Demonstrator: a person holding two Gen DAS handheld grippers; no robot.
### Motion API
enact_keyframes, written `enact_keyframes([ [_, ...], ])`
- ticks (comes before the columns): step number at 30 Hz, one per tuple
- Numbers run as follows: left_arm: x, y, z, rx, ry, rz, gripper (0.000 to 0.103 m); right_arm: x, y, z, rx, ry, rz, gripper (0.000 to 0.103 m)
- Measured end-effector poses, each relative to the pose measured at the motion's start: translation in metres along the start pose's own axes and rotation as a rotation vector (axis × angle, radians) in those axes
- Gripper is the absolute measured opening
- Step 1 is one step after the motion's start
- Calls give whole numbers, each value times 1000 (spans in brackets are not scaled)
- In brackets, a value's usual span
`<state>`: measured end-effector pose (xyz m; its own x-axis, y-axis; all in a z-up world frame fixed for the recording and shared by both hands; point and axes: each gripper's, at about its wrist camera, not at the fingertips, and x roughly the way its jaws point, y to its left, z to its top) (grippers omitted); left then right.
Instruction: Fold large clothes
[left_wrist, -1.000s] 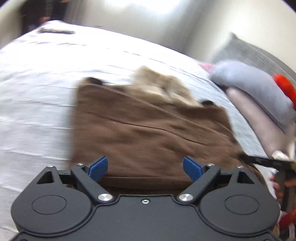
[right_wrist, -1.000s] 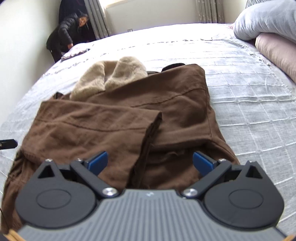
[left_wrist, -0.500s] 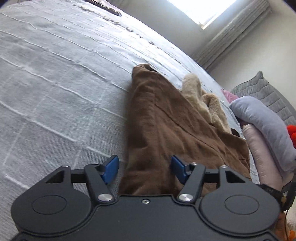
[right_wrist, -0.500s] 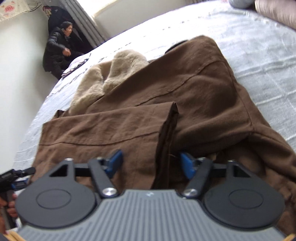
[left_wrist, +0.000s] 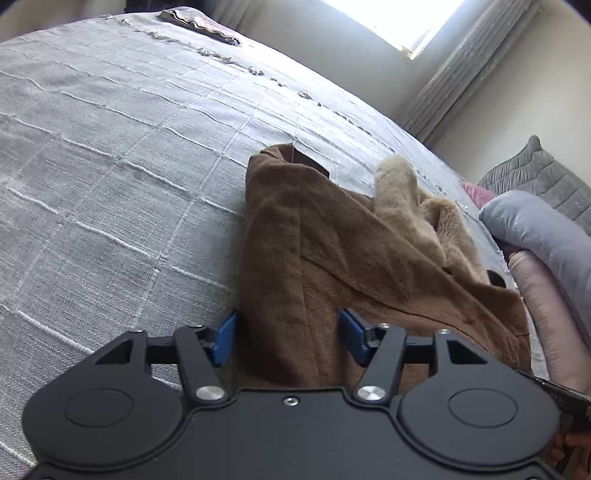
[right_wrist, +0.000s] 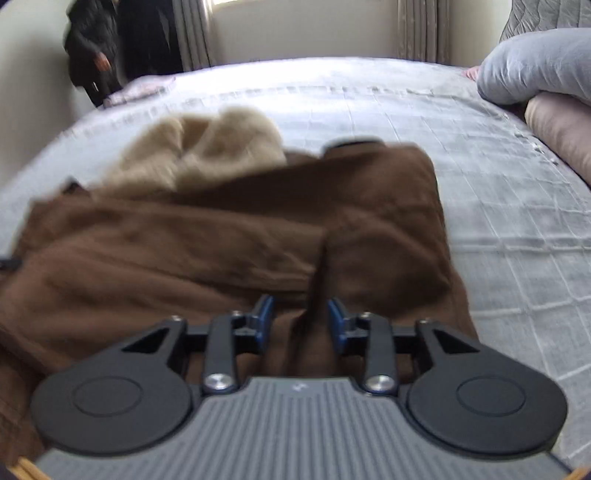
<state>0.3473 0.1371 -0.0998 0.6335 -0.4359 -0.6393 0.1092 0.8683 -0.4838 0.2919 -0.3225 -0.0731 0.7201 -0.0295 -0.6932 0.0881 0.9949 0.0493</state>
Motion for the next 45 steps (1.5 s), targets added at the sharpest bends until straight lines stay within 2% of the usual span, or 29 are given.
enact_keyframes([
  [5,-25,0,-3,34,-20,20,55,-30,-32,-12,72,-31,46,49],
  [7,-40,2,-6,49,-33,-30,55,-51,-48,-17,94,-81,55,60],
  [8,-41,2,-10,65,-17,-19,55,-58,-56,-19,110,-108,54,65],
  [9,-34,2,-16,93,34,27,57,-57,-65,-24,133,-99,41,68],
  [11,-37,-1,-28,146,25,47,57,-40,-75,-34,137,43,-60,68],
  [12,-43,-2,-29,129,37,52,57,-35,-76,-41,103,85,-108,68],
  [13,-50,-3,-29,102,54,39,57,-41,-77,-47,89,69,-99,68],
  [14,-59,-4,-32,89,67,19,62,-50,-80,-51,102,49,-72,69],
  [15,-71,-5,-36,92,71,3,71,-62,-84,-54,122,33,-42,74],
  [16,-82,-7,-43,107,73,-3,76,-74,-89,-58,144,22,-15,88],
  [17,-94,-8,-50,124,76,-1,83,-85,-94,-63,168,15,16,92],
  [20,-128,-9,-75,144,106,-21,87,-118,-106,-82,207,20,85,92],
  [23,-161,-4,-105,129,132,-58,91,-148,-114,-106,196,29,89,94],
  [30,-220,15,-172,121,193,-102,92,-192,-138,-171,195,98,87,96],
  [33,-234,26,-194,94,226,-121,92,-204,-143,-198,209,110,100,95],
  [36,-244,34,-211,54,248,-170,92,-216,-144,-217,210,72,131,96],
  [41,-257,42,-225,4,254,-232,91,-226,-139,-230,217,47,180,96],
  [45,-260,48,-236,-48,287,-300,90,-229,-127,-235,219,79,270,96],
])
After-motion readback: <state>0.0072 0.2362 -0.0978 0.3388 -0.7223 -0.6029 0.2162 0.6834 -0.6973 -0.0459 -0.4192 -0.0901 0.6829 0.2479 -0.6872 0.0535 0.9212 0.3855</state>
